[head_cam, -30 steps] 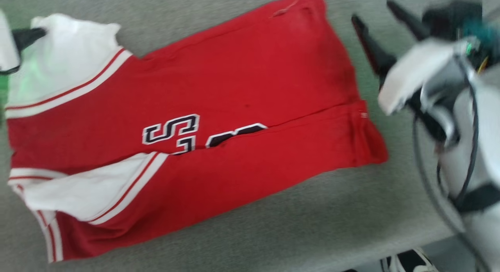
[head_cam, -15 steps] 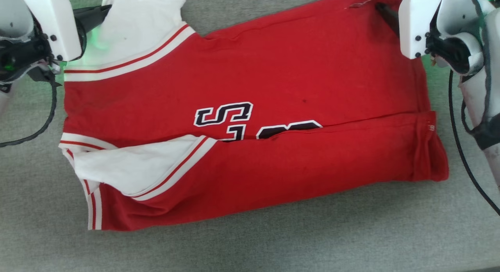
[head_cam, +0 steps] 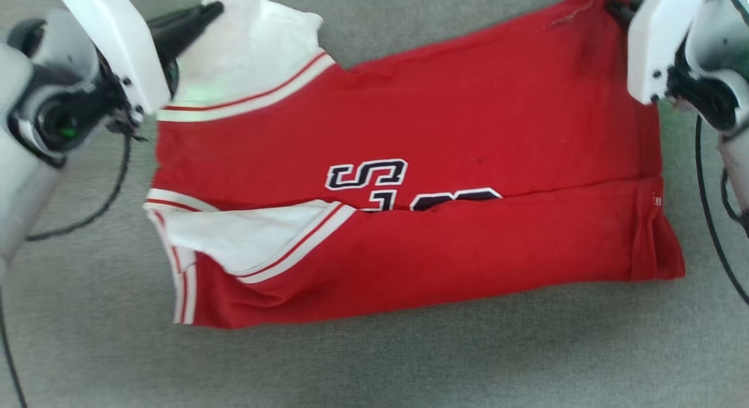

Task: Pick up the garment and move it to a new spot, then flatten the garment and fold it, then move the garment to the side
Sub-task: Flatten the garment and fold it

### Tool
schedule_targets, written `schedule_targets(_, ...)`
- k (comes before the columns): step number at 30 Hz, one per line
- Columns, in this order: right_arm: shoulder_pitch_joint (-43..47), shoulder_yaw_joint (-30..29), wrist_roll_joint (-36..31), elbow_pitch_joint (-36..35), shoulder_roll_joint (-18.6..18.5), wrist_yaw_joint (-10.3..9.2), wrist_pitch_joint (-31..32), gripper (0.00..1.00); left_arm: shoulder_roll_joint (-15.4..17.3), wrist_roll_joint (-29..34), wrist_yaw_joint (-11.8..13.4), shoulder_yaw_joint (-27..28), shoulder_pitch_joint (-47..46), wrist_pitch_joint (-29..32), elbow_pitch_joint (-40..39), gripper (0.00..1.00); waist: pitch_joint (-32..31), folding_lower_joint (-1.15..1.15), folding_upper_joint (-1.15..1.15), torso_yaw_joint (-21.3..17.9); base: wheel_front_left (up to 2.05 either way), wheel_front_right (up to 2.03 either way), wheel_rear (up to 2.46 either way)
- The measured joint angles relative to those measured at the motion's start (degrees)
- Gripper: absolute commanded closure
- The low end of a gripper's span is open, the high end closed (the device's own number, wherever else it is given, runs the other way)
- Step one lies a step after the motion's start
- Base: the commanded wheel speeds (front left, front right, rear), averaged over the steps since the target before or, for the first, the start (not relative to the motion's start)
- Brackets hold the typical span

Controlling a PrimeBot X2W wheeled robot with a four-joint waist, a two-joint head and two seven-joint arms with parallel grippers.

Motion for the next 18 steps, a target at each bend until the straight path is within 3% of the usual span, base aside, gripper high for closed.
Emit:
schedule_targets(5,5.66,-0.19,1.57,-5.63,-3.12,-0.01,-0.46,1.0,2.18,-0.57,0.0,-0.47,3.52,-4.36,-6.3,1.0,-3.19,0.0,0.0,1.58,0.0,0.0,0.0)
schedule_targets(8,11.38,-1.94,2.46,-10.88,-5.59,-0.01,-0.35,1.0,5.13,-0.98,0.0,-0.86,7.58,-8.1,-11.21,1.0,-5.59,0.0,0.0,2.87,0.0,0.0,0.0)
schedule_targets(13,23.4,-6.91,3.05,-20.08,-8.61,-0.02,1.16,1.0,10.49,-1.79,0.0,-1.12,15.91,-16.05,-18.11,1.0,-8.96,0.0,0.0,4.73,0.0,0.0,0.0)
schedule_targets(18,36.24,-14.13,2.83,-28.69,-8.34,-0.02,3.54,1.0,14.35,-1.89,-0.01,-2.54,25.47,-23.93,-23.26,1.0,-10.72,0.0,0.0,6.13,0.0,0.0,0.0)
